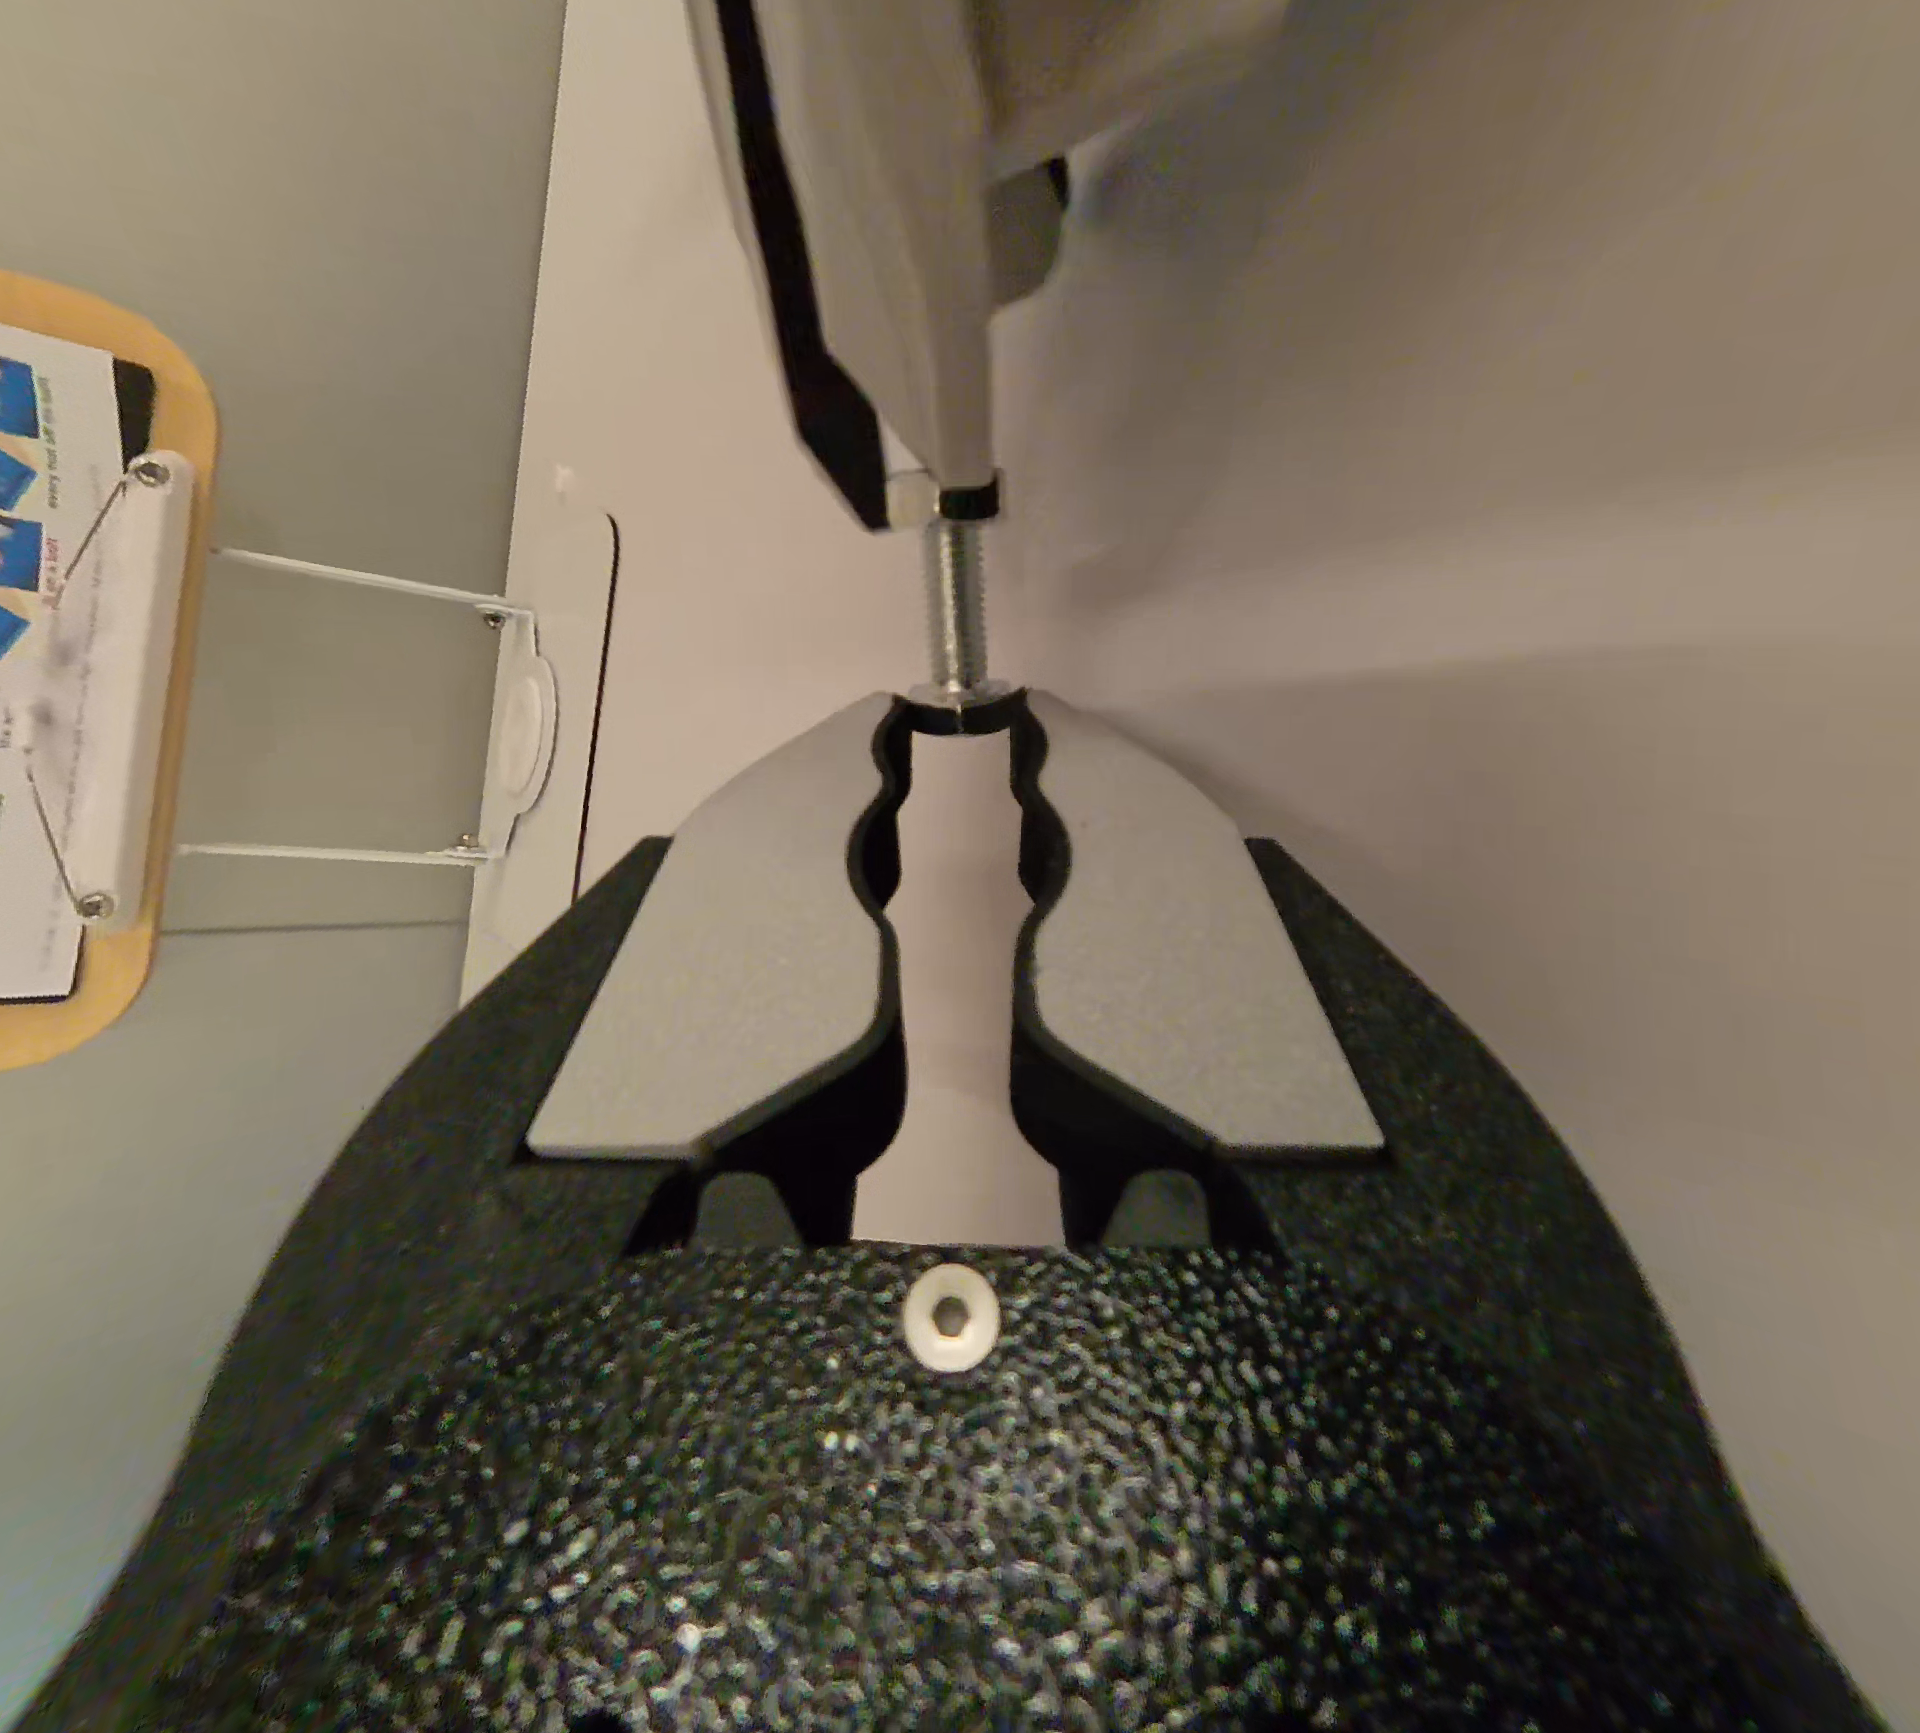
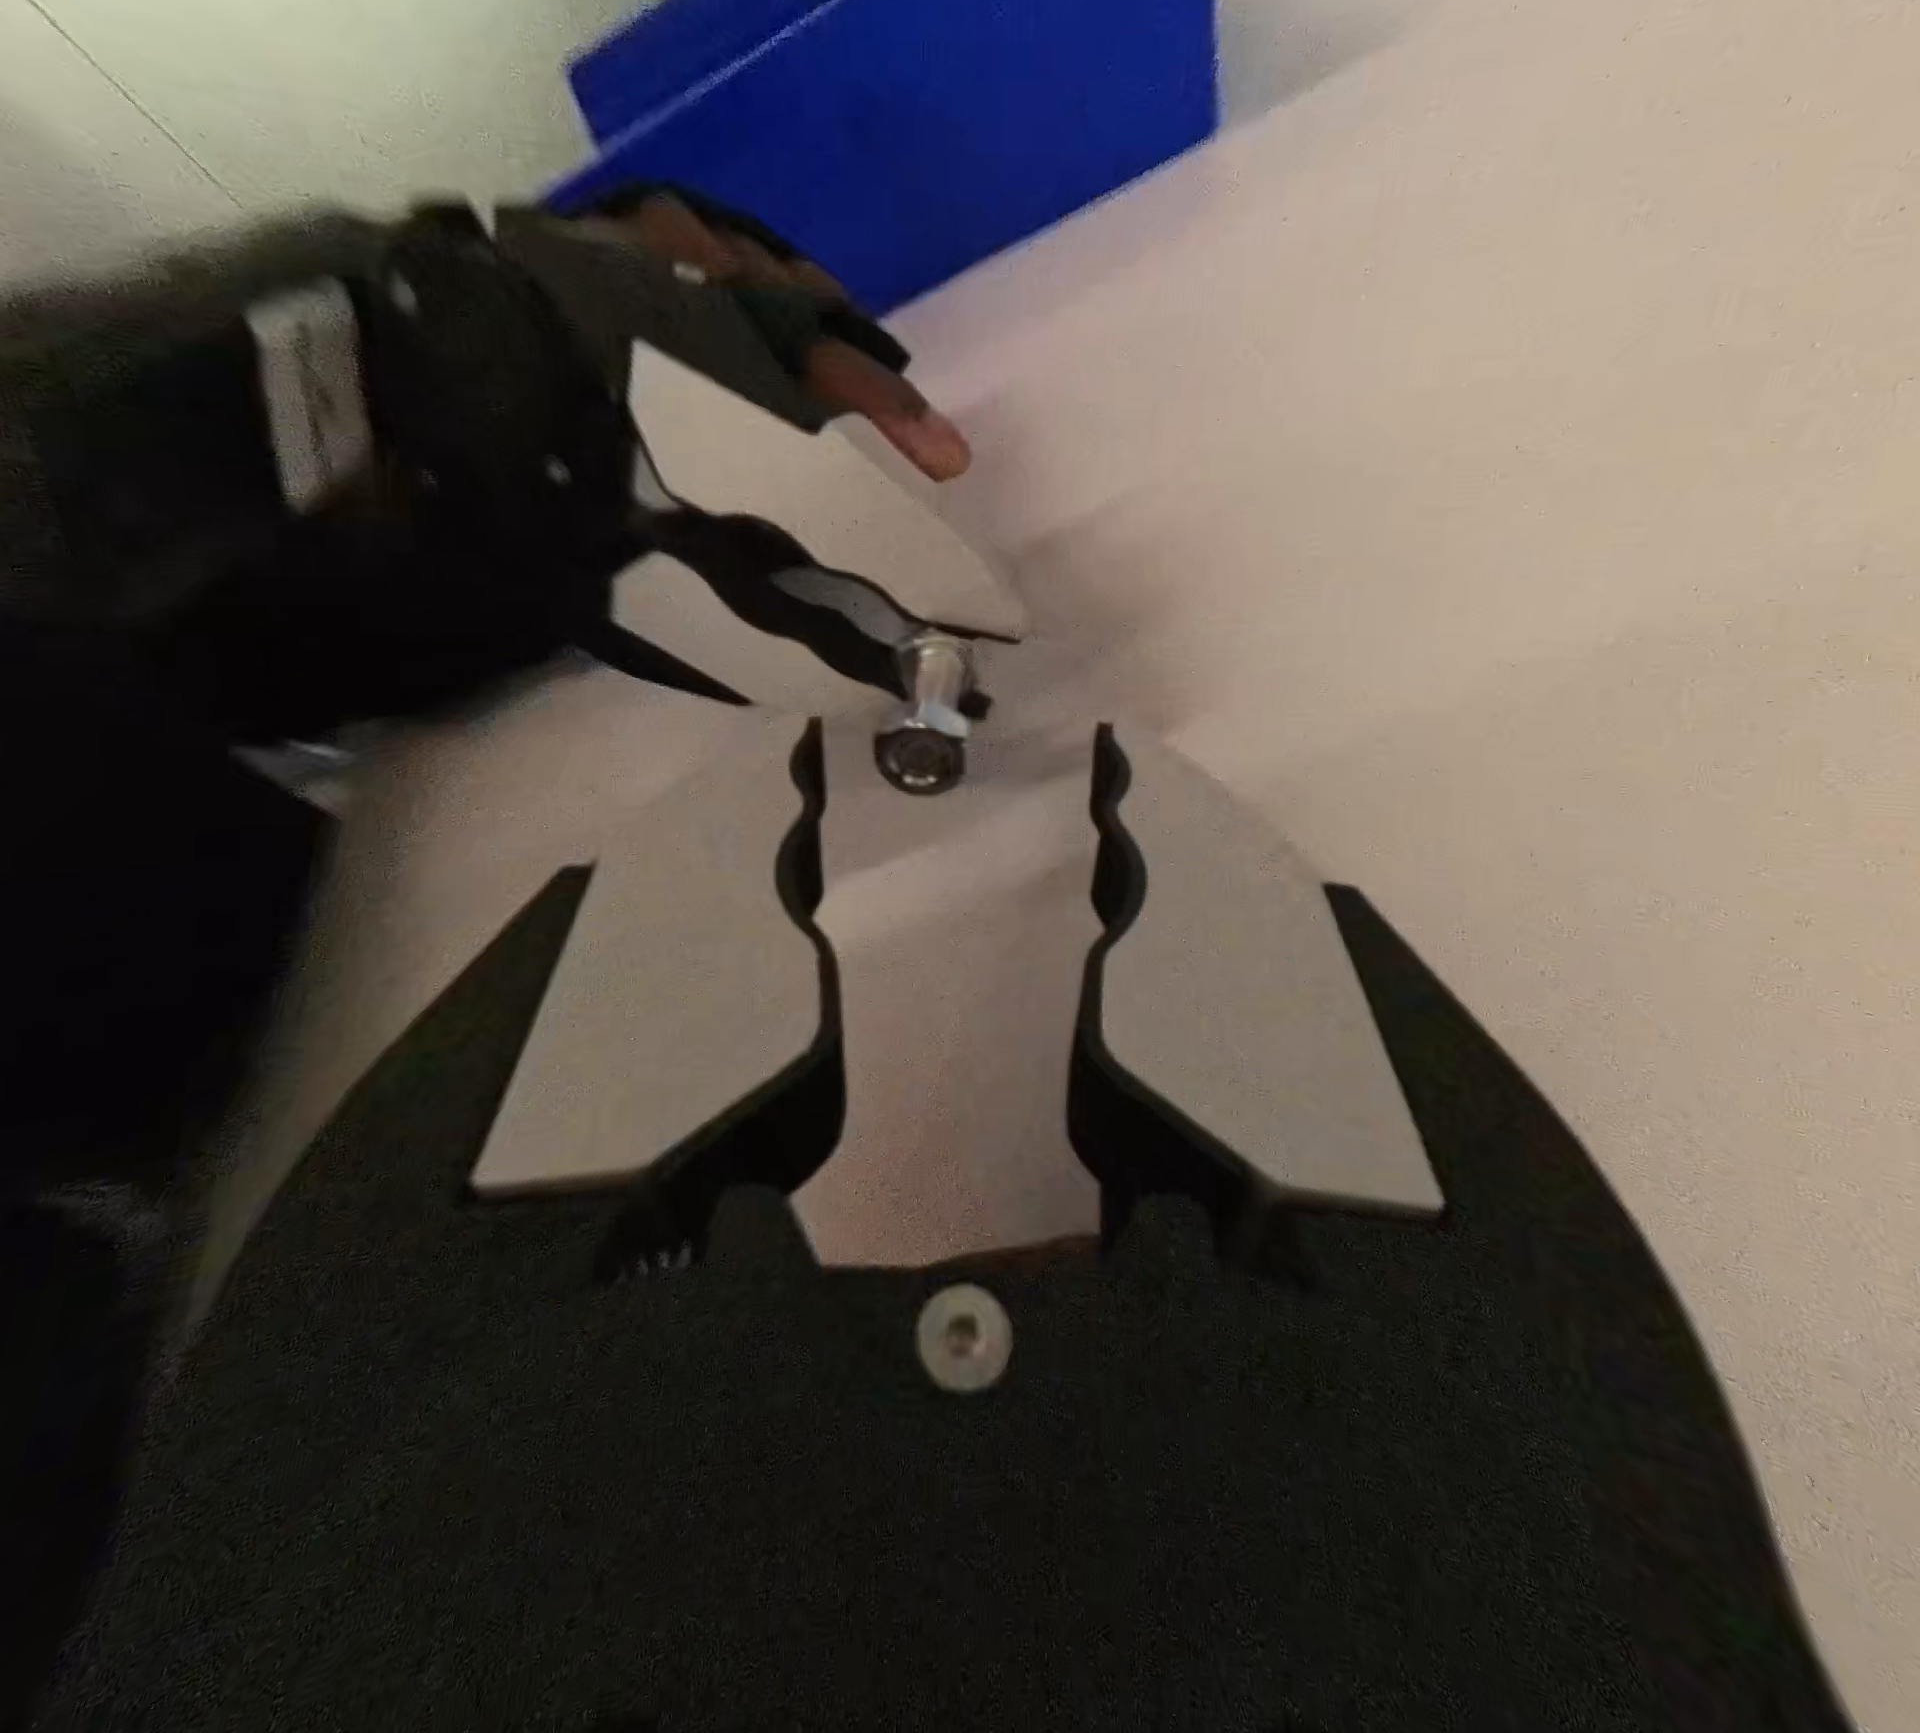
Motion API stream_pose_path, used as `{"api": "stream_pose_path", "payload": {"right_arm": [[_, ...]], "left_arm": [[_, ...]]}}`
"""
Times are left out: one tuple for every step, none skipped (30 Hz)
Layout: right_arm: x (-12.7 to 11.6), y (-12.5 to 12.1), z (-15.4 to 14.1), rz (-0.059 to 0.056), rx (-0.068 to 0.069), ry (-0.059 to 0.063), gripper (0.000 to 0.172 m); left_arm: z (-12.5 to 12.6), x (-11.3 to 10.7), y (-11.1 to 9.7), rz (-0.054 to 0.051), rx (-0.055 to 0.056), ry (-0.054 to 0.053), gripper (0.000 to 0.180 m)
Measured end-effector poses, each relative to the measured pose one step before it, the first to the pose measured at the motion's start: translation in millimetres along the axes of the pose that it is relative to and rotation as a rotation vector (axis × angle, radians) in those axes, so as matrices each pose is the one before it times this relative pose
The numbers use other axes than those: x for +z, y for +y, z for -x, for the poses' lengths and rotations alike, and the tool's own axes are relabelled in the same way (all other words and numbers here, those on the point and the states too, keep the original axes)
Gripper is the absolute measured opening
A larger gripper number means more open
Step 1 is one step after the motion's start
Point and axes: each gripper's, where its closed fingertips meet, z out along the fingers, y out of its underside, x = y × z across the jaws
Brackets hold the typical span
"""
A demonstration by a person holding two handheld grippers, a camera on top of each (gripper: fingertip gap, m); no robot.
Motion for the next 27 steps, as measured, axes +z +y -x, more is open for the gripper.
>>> {"api": "stream_pose_path", "payload": {"right_arm": [[-3.20,-1.07,-5.79,0.0108,-0.1839,0.1015,0.053],[-3.12,-0.93,-4.29,0.0129,-0.1913,0.0956,0.057],[-2.59,-1.10,-1.35,0.0129,-0.1857,0.0719,0.056],[-1.81,-0.55,2.23,0.0144,-0.1703,0.0433,0.052],[-0.86,-1.05,5.25,0.0077,-0.1347,0.0187,0.050],[0.42,-1.21,5.29,0.0039,-0.0839,0.0082,0.044],[1.58,-0.78,4.82,0.0070,-0.0361,-0.0015,0.038],[1.96,-0.55,4.53,0.0070,-0.0050,-0.0103,0.032],[1.29,-0.59,2.64,0.0053,0.0075,-0.0068,0.020],[0.50,0.30,1.20,0.0079,0.0252,-0.0113,0.017],[0.42,2.12,1.64,0.0192,0.0628,-0.0322,0.017],[0.34,2.33,1.40,0.0197,0.1152,-0.0462,0.017],[0.37,1.18,1.62,0.0096,0.1761,-0.0610,0.017],[-0.02,-0.06,3.08,-0.0023,0.2191,-0.0827,0.017],[-0.57,-0.57,3.45,-0.0109,0.2173,-0.0947,0.017],[-1.30,-1.62,2.60,-0.0216,0.1657,-0.0899,0.017],[-2.01,-2.67,1.27,-0.0278,0.0927,-0.0699,0.018],[-2.27,-3.31,0.18,-0.0281,0.0196,-0.0376,0.020],[-2.50,-2.74,-2.33,-0.0170,-0.0409,0.0094,0.026],[-2.45,-2.14,-4.43,-0.0035,-0.0924,0.0512,0.034],[-2.41,-1.85,-4.49,0.0013,-0.1343,0.0726,0.041],[-2.33,-1.51,-3.44,0.0029,-0.1602,0.0792,0.043],[-1.89,-1.51,-1.33,0.0044,-0.1660,0.0704,0.045],[-1.03,-1.06,1.10,0.0089,-0.1543,0.0528,0.045],[-0.10,-1.44,2.97,0.0085,-0.1314,0.0352,0.045],[0.71,-2.05,3.10,0.0032,-0.0980,0.0272,0.044],[1.48,-1.88,3.43,0.0016,-0.0641,0.0172,0.039]], "left_arm": [[1.23,-0.23,1.34,0.0004,-0.0121,-0.0005,0.018],[1.30,-0.61,0.87,0.0000,-0.0118,-0.0008,0.017],[0.62,-0.02,1.09,0.0043,-0.0076,0.0007,0.017],[0.12,0.03,0.69,0.0038,-0.0016,0.0009,0.018],[-0.43,-0.31,-0.13,0.0010,0.0024,0.0020,0.018],[-1.49,0.81,-0.67,-0.0005,0.0040,0.0043,0.018],[-1.22,0.01,-1.54,-0.0054,0.0010,0.0057,0.017],[-2.69,1.15,-1.85,-0.0047,0.0055,0.0059,0.017],[-1.51,-0.08,-1.90,-0.0064,0.0058,0.0063,0.017],[-2.36,0.88,-0.79,0.0050,0.0111,-0.0007,0.017],[-1.06,0.81,0.96,0.0109,0.0166,-0.0025,0.017],[0.31,-0.07,0.77,0.0041,0.0119,-0.0019,0.018],[0.18,0.18,0.16,0.0060,0.0094,-0.0081,0.018],[0.41,0.07,0.86,0.0079,0.0148,-0.0056,0.018],[-0.81,-0.29,0.24,0.0009,0.0103,0.0018,0.017],[0.56,-0.29,-0.13,-0.0031,-0.0024,-0.0022,0.017],[1.17,-0.61,-0.35,-0.0058,-0.0122,-0.0032,0.017],[1.73,-0.62,-0.37,-0.0061,-0.0179,-0.0001,0.017],[1.59,-0.25,0.85,0.0003,-0.0143,-0.0011,0.017],[1.57,-0.29,1.70,0.0031,-0.0092,-0.0022,0.017],[1.03,-0.39,1.33,0.0005,-0.0100,0.0010,0.017],[0.42,-0.53,0.63,-0.0048,-0.0110,0.0024,0.017],[-0.07,-0.71,-0.01,-0.0062,-0.0102,0.0031,0.017],[-0.18,-0.48,-0.29,-0.0030,-0.0066,0.0040,0.017],[-0.63,0.12,-0.02,0.0001,-0.0005,0.0041,0.017],[-1.02,0.41,-0.60,0.0002,0.0044,0.0041,0.017],[-2.11,0.55,-1.40,-0.0026,0.0050,0.0069,0.018]]}}
